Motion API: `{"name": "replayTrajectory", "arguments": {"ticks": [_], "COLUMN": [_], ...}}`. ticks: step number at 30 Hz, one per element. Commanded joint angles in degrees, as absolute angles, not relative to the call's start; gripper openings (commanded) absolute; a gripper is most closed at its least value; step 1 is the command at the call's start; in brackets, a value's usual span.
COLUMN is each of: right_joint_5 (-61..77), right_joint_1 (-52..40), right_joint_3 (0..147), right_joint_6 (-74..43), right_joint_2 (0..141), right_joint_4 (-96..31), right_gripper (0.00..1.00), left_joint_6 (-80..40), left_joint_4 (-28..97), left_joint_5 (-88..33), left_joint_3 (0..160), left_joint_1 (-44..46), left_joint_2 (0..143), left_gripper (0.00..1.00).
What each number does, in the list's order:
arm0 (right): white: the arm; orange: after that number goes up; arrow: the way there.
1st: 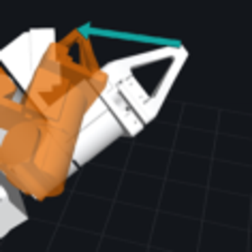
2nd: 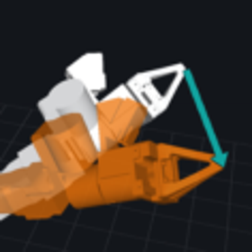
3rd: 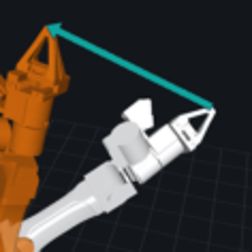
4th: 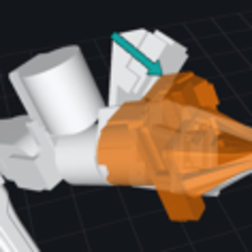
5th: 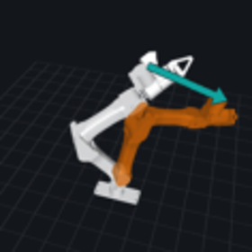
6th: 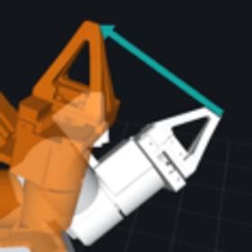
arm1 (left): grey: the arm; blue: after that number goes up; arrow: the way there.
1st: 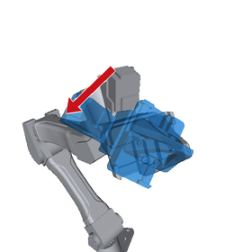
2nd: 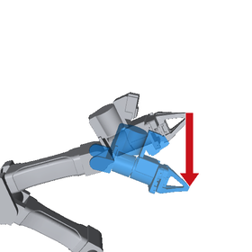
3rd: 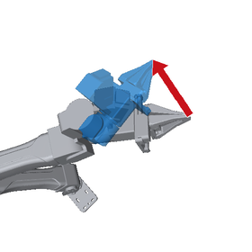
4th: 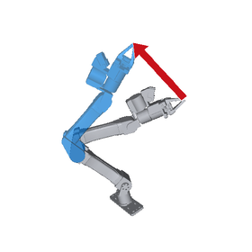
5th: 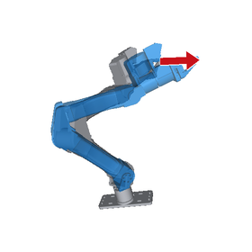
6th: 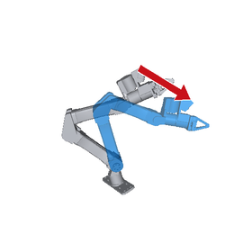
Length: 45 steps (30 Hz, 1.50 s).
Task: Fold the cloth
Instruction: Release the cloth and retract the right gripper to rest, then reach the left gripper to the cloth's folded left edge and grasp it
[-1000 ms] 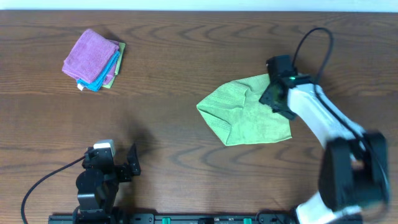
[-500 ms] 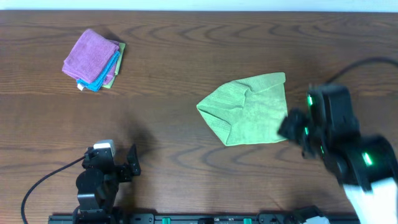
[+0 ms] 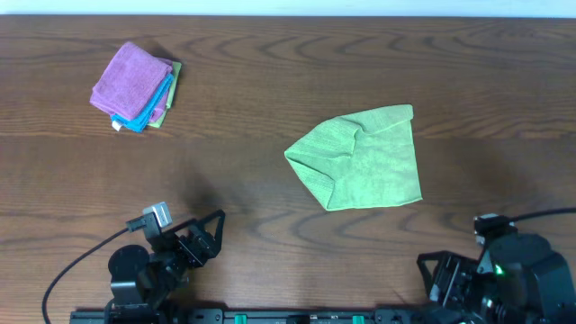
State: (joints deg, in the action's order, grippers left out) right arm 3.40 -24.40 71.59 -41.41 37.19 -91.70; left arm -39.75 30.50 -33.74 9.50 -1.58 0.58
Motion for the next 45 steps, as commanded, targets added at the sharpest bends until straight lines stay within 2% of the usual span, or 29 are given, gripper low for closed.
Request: {"name": "replayTrajectory", "arguments": {"ticks": [1, 3, 6, 10, 14, 18, 23, 28, 39, 45], "right_joint_5": [5.02, 5.02, 4.99, 4.95, 4.82, 4.01, 2.72, -0.08, -4.78, -5.87], "right_joint_1": [-24.99, -24.99, -24.99, -24.99, -24.99, -24.99, -24.99, -24.99, -24.99, -24.99], "right_joint_3": [71.88, 71.88, 71.88, 71.88, 71.88, 71.88, 71.88, 71.9, 72.38, 72.53], "right_joint_6": [-41.04, -41.01, -39.97, -38.87, -38.85, -38.0, -37.34, -36.56, -35.16, -33.69], "right_joint_2": [36.93, 36.95, 36.95, 36.97, 36.97, 36.97, 36.97, 36.97, 36.95, 36.95], "right_joint_4": [-93.19, -94.35, -94.39, -91.85, -89.82, -89.27, -89.03, -88.92, -87.39, -86.91], "right_gripper": [0.59, 0.61, 0.61, 0.6, 0.58, 0.58, 0.58, 0.56, 0.52, 0.52], "left_joint_6": [-53.45, -54.11, -52.01, -52.1, -47.57, -39.38, -30.65, -21.43, -6.22, 3.86], "left_joint_4": [29.89, 29.15, 21.71, 13.67, 8.82, 2.63, 3.31, 10.15, 23.99, 28.6], "left_joint_5": [-40.56, -42.54, -46.57, -43.09, -38.44, -33.61, -28.99, -20.45, -3.44, 11.79], "left_joint_3": [8.73, 8.73, 8.73, 8.73, 8.82, 14.11, 27.09, 43.59, 73.82, 82.85], "left_joint_1": [-1.85, -1.83, -1.19, 2.57, 7.97, 16.12, 22.65, 28.8, 38.74, 45.1], "left_joint_2": [0.25, 0.25, 0.3, 3.92, 15.0, 36.03, 54.98, 74.11, 103.0, 112.79], "left_gripper": [0.95, 0.95, 0.96, 0.97, 0.98, 1.0, 1.0, 1.0, 0.97, 0.98]}}
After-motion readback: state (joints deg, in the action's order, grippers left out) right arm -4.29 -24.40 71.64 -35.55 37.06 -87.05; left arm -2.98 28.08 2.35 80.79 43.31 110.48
